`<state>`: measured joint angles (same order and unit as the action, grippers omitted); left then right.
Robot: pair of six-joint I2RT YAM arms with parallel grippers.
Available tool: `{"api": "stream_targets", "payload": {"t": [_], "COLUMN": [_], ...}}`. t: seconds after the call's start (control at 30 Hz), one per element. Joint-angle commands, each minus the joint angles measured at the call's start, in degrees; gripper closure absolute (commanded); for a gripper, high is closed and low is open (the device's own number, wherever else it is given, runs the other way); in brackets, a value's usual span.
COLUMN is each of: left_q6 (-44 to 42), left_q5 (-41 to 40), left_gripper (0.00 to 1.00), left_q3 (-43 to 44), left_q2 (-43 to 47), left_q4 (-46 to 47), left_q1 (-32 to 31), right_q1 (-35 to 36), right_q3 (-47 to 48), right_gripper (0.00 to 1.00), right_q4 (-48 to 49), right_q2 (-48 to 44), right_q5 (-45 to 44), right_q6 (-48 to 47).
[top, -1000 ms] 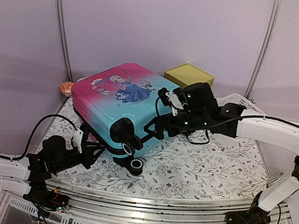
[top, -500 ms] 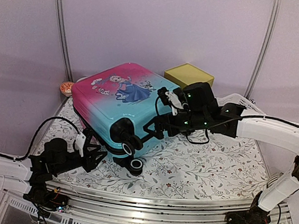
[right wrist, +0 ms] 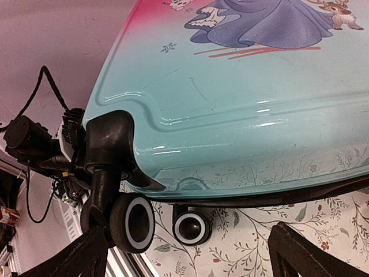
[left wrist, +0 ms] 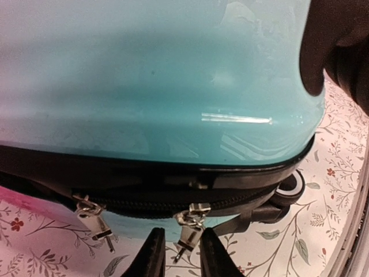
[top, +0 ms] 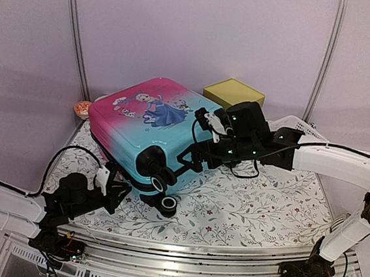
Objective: Open, take out, and arrange the luggage
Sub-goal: Pick up the zipper from the luggage, then unzip the zipper of the luggage.
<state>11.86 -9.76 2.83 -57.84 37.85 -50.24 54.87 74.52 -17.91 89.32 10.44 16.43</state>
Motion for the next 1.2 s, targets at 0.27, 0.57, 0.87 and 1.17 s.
{"api": "stream_targets", "payload": {"t": [0.27, 0.57, 0.87, 1.17], "left_q6": [-2.09, -0.59, -0.88, -4.72], "left_q5": [0.49, 7.19, 10.95, 4.89], "left_gripper": [1.00, 1.00, 1.00, 1.00], "left_q3": [-1.43, -2.64, -2.59, 5.63], "left_q2": [1.93, 3.73, -1.94, -16.98], "left_q4": [3.64, 4.57, 11.93, 18.40], "left_q1": [-0.37, -0.70, -4.99, -14.27], "right_q1": [0.49, 0.50, 0.47, 2.65], "right_q3": [-2.00, -4.53, -3.24, -0.52], "right_gripper": [0.01, 0.00, 0.15, 0.23], "right_q4": [3.98, 9.80, 18.86, 23.90], "right_q2": [-0.04, 2.87, 10.30, 14.75], "right_q5": [-0.78, -0.54, 5.73, 8.38], "right_q6": [-0.72, 0.35, 2.22, 4.54]}}
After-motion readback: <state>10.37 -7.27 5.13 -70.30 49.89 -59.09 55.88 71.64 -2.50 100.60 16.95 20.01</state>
